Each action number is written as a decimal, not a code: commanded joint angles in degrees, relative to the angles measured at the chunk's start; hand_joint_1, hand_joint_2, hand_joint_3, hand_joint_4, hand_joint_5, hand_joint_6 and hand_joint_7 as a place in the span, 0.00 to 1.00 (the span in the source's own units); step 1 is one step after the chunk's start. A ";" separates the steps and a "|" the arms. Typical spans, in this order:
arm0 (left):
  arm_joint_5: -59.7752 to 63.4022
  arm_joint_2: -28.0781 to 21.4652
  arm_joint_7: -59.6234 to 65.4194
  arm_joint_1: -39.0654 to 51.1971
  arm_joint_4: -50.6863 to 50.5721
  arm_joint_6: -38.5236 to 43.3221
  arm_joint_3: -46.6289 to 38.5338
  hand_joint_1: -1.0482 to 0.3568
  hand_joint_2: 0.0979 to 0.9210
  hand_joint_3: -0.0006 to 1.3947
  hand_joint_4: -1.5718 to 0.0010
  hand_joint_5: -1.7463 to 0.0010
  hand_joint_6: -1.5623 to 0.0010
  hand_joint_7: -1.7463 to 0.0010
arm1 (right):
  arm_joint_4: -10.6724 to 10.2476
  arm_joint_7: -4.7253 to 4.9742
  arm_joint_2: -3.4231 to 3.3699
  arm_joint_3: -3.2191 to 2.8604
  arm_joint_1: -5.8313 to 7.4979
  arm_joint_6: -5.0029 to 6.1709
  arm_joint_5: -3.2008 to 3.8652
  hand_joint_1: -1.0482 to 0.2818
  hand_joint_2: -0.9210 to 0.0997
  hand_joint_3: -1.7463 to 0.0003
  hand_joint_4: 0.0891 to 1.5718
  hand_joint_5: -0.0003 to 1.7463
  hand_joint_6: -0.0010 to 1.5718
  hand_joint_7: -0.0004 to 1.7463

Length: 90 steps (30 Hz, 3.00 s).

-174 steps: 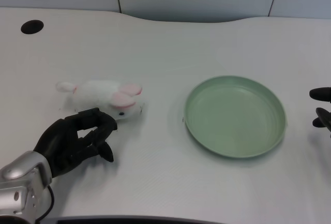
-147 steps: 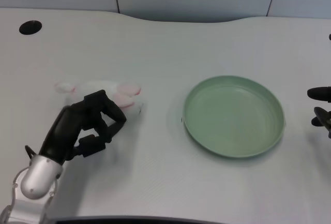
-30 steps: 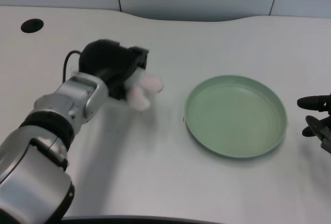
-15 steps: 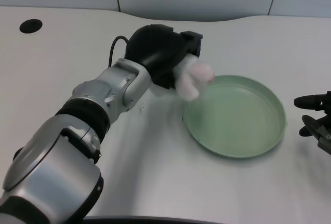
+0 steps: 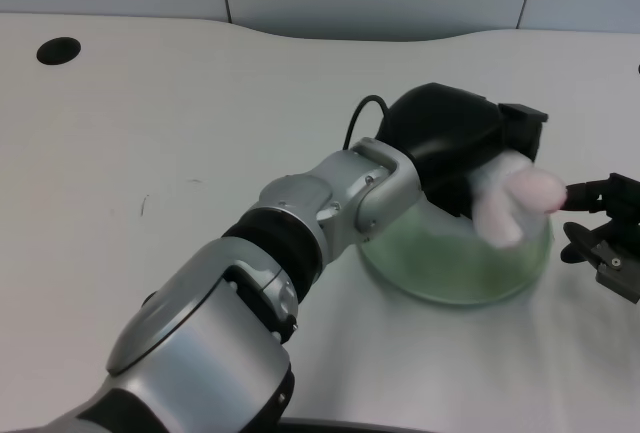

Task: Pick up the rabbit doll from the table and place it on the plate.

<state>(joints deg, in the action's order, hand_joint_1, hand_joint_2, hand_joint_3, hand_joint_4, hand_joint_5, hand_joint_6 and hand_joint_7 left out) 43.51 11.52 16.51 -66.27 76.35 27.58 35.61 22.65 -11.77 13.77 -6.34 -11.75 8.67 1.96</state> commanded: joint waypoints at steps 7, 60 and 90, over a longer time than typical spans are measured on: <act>1.50 0.25 -0.59 -0.54 0.29 -0.33 2.02 0.57 0.94 0.11 0.38 0.00 0.54 0.00 | -3.01 0.82 -0.33 0.61 1.90 -0.47 -0.61 0.58 0.00 0.81 0.21 0.80 0.31 0.49; -11.51 -15.78 -24.22 -0.32 -5.81 5.59 -8.29 0.10 1.00 0.14 0.99 1.00 0.98 0.99 | 1.65 0.29 -0.40 -0.23 0.86 5.38 -0.39 0.59 0.00 0.80 0.21 0.81 0.31 0.52; -45.09 -27.94 -46.18 44.52 -42.09 -6.97 -34.87 0.35 1.00 0.26 0.74 0.42 0.67 0.98 | 1.24 3.99 -2.59 -3.30 0.84 4.63 2.16 0.59 0.00 0.78 0.20 0.82 0.29 0.55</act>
<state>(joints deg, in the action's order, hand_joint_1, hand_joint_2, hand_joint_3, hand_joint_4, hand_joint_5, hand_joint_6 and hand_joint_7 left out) -0.91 -15.17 -30.35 -22.99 35.15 21.57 1.63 23.61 -8.23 10.87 -8.82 -10.94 13.58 3.48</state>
